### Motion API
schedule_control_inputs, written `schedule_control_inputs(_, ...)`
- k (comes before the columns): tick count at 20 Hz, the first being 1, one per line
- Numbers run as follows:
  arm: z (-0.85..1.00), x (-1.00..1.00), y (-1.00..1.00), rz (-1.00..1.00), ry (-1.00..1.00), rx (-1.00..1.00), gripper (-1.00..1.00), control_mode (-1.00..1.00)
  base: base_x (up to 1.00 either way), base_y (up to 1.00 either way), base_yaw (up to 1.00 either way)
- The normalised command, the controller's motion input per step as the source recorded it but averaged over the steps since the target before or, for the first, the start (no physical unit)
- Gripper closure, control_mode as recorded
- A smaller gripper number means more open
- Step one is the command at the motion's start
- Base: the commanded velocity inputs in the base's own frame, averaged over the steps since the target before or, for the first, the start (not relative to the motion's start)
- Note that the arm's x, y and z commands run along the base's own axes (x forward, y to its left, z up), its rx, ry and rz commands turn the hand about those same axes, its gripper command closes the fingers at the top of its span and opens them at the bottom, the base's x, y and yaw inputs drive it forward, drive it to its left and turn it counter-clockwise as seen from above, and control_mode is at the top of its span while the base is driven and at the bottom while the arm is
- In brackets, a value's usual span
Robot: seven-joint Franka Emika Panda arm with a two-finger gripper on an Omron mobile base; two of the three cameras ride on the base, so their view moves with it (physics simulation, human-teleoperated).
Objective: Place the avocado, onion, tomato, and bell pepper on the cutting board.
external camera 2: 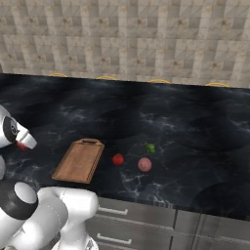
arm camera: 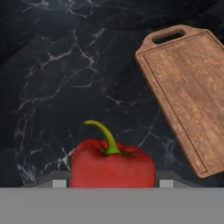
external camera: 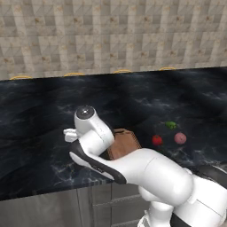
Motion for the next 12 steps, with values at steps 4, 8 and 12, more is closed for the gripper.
schedule_control_inputs(4,0.1,0.14,-0.66,-0.23,0.0,-0.05,1.0,-1.0,0.0,0.0,0.0)
schedule_control_inputs(8,0.18,0.22,-0.65,-0.24,0.0,-0.02,1.0,-1.0,0.0,0.0,0.0)
schedule_control_inputs(12,0.05,0.23,-0.83,-0.21,0.01,0.0,1.0,-1.0,0.0,0.0,0.0)
